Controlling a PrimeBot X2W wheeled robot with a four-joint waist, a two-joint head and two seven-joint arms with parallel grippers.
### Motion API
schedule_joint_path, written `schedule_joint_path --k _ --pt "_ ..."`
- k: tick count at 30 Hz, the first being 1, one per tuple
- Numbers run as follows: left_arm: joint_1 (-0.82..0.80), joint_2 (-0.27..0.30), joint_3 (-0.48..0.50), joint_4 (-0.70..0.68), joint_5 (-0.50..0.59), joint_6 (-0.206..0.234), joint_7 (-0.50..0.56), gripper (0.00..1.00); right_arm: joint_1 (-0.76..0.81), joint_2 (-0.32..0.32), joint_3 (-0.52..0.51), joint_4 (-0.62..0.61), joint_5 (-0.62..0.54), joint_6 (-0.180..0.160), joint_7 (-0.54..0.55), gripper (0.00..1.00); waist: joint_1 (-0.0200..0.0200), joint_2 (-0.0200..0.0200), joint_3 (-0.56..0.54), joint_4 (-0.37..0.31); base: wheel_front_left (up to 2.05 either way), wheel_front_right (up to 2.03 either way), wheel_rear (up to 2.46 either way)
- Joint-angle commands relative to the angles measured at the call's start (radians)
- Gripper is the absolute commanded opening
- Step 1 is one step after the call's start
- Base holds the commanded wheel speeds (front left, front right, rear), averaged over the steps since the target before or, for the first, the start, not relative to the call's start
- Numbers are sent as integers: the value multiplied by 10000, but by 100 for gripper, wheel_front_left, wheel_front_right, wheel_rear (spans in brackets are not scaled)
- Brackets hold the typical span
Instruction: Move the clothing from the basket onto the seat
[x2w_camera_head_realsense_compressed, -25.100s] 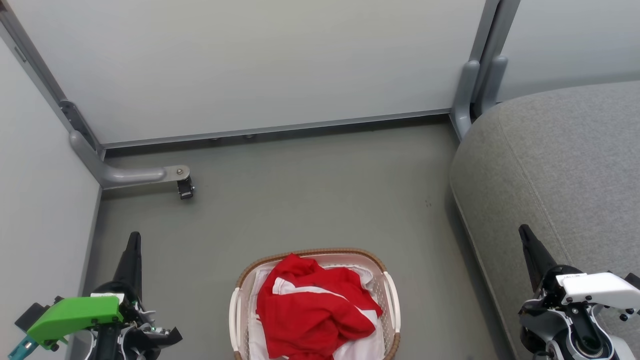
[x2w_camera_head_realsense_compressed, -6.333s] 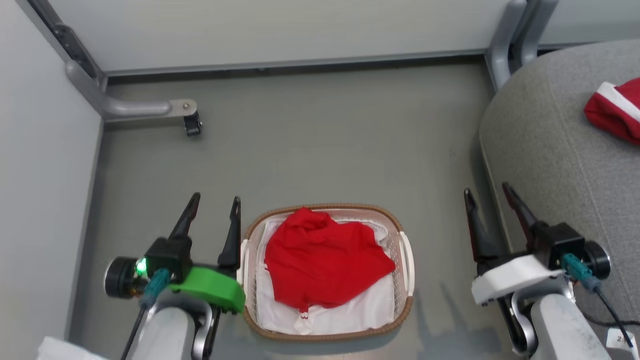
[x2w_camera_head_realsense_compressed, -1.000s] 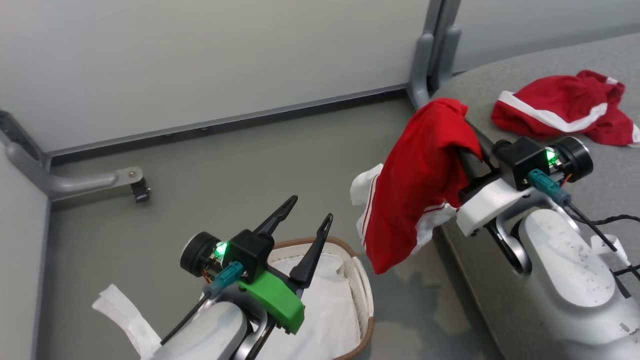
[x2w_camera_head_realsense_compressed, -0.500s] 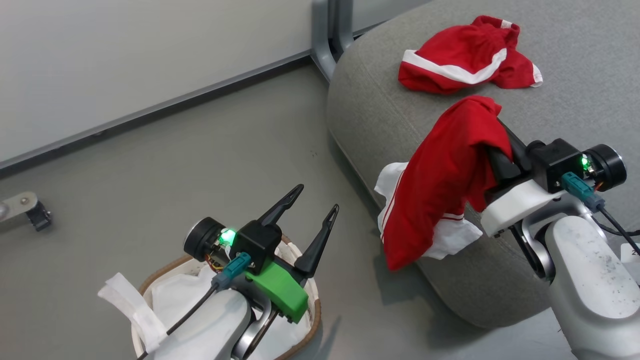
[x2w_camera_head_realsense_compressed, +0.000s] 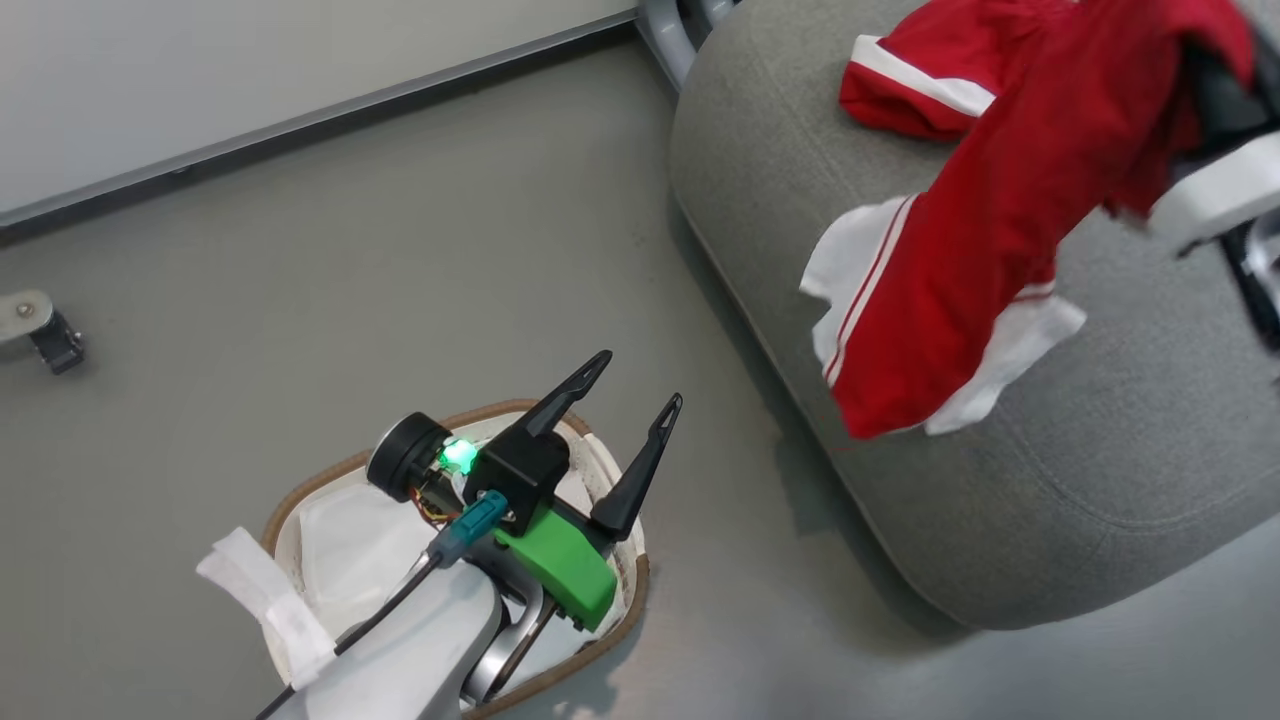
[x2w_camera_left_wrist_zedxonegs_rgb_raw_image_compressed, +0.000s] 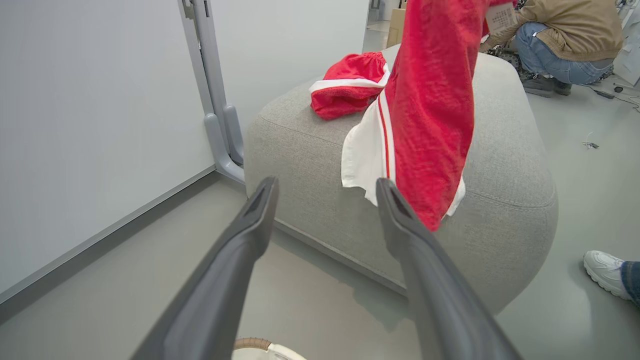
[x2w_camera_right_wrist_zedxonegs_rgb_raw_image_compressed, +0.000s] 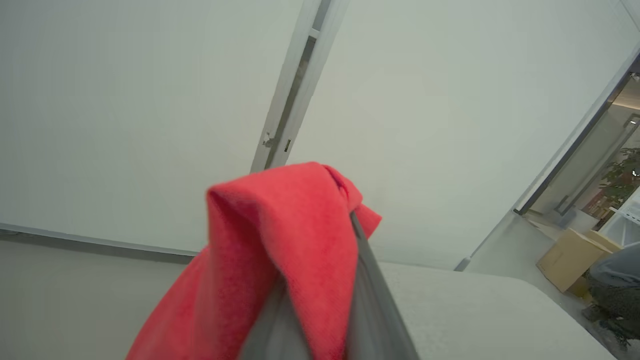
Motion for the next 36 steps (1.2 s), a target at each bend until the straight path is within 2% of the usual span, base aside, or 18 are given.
schedule_joint_path --k 1,5,9,13,15,20,26,27,30,31,32,33,36 --pt "-138 116 15 -79 68 57 43 100 -622 -474 -157 -123 -15 -14 214 0 0 -1 328 531 0 0 0" --pt "-247 182 -8 -305 123 118 98 100 -2056 -1570 -722 -236 97 -14 989 0 0 -1 604 1055 0 0 0" --pt "-341 147 -76 -484 173 88 169 100 -3270 -2688 -1143 209 207 -14 1674 0 0 -1 926 1633 0 0 0" --pt "-511 189 -160 -691 296 98 224 100 -4079 -3533 -1320 776 108 -14 2044 0 0 -1 1394 2093 0 0 0" --pt "-602 194 -217 -781 386 112 262 100 -4206 -3734 -1365 1118 -16 -14 2096 0 0 -1 1668 2259 0 0 0" --pt "-909 228 -344 -1037 553 116 464 100 -3791 -3459 -1746 2215 -311 -14 1726 0 0 -1 2372 2511 0 0 0" --pt "-1214 337 -363 -1288 729 215 683 100 -2883 -2340 -2073 3718 -948 -14 806 0 0 -1 3067 2495 0 0 0" --pt "-1208 368 -378 -1295 743 222 702 100 -2724 -2157 -2043 3980 -1126 -14 620 12 0 -1 3112 2467 0 0 0" --pt "-1110 467 -396 -1314 732 285 751 100 -2420 -1558 -2053 4667 -1386 -14 167 29 0 -1 3177 2329 0 0 0" --pt "-1073 483 -402 -1316 718 295 760 100 -2336 -1426 -2032 4829 -1442 -14 52 43 0 -1 3171 2289 0 0 0" --pt "-1034 505 -410 -1312 696 306 774 100 -2212 -1286 -2022 5002 -1470 -14 -87 75 0 -1 3155 2230 0 0 0" --pt "-1010 520 -416 -1306 679 314 779 100 -2143 -1186 -2028 5137 -1495 -14 -201 100 0 -1 3134 2185 0 0 0" --pt "-923 550 -444 -1248 624 315 792 100 -2022 -890 -1996 5371 -1591 -14 -572 100 0 -1 2996 2016 0 0 0"
